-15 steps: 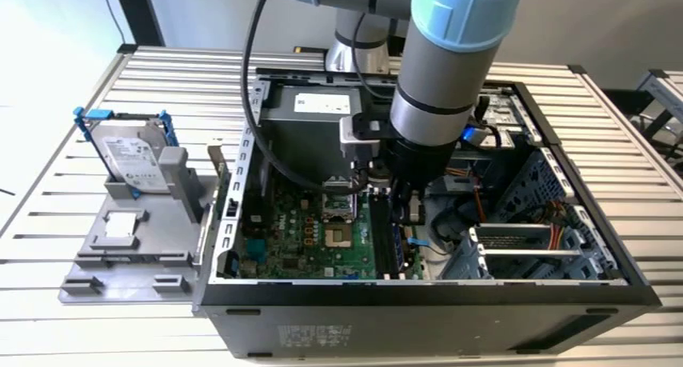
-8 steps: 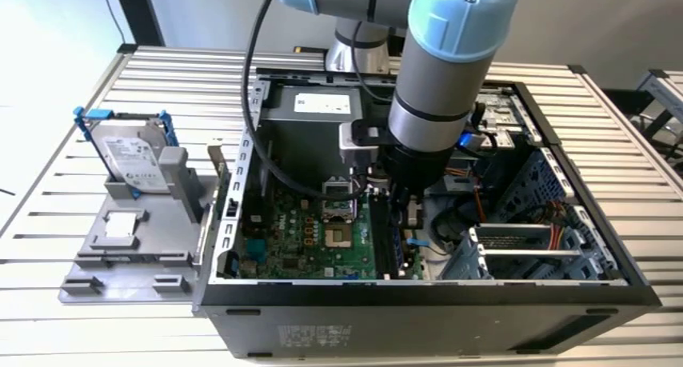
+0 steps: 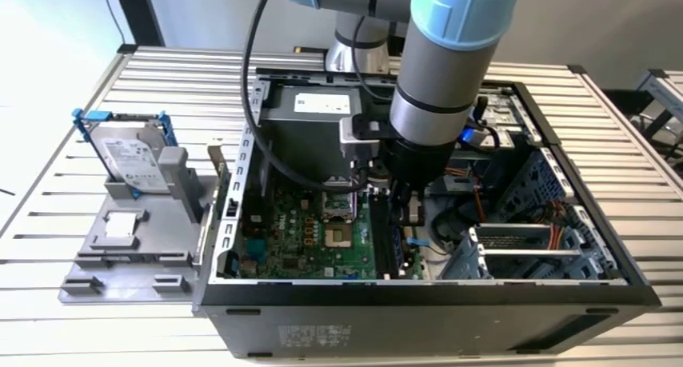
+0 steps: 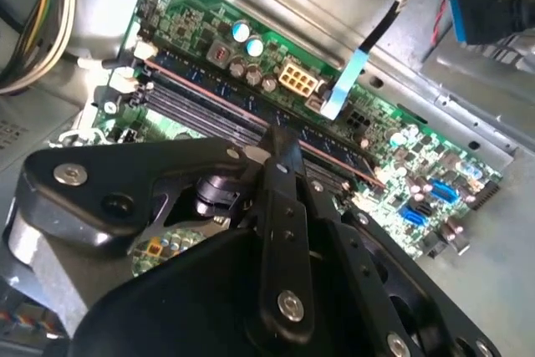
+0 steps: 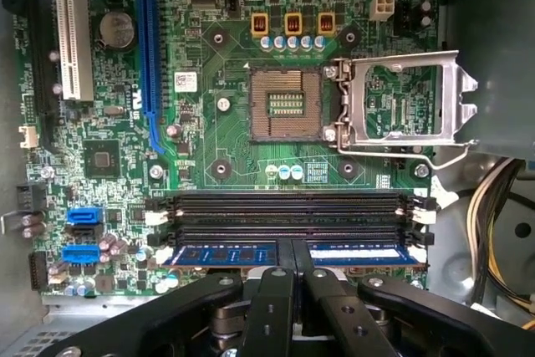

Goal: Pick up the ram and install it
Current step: 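Press down the ram until it locks into place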

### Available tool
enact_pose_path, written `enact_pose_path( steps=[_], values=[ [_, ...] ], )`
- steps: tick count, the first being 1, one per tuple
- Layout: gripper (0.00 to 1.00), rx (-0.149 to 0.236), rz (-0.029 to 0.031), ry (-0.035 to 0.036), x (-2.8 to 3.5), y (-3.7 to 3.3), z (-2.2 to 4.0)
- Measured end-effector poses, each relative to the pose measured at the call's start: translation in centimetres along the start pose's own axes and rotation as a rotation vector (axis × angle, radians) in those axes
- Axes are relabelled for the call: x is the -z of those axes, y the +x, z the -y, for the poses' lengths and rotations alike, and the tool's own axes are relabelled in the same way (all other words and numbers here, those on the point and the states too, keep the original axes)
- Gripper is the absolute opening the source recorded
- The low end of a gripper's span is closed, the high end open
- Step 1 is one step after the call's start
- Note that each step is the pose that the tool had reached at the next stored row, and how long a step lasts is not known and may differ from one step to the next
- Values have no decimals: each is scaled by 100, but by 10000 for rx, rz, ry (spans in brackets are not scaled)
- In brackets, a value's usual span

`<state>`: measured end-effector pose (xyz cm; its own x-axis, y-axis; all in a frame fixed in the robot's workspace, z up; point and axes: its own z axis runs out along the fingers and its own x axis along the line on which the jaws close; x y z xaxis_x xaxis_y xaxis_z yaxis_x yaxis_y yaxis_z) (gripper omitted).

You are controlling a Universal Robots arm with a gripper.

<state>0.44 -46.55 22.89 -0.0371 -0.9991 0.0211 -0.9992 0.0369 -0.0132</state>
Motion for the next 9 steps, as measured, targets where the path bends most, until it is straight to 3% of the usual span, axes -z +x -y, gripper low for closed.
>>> enact_pose_path(
  steps=[9],
  values=[
    [0, 0, 0, 0, 0, 0, 0]
  ],
)
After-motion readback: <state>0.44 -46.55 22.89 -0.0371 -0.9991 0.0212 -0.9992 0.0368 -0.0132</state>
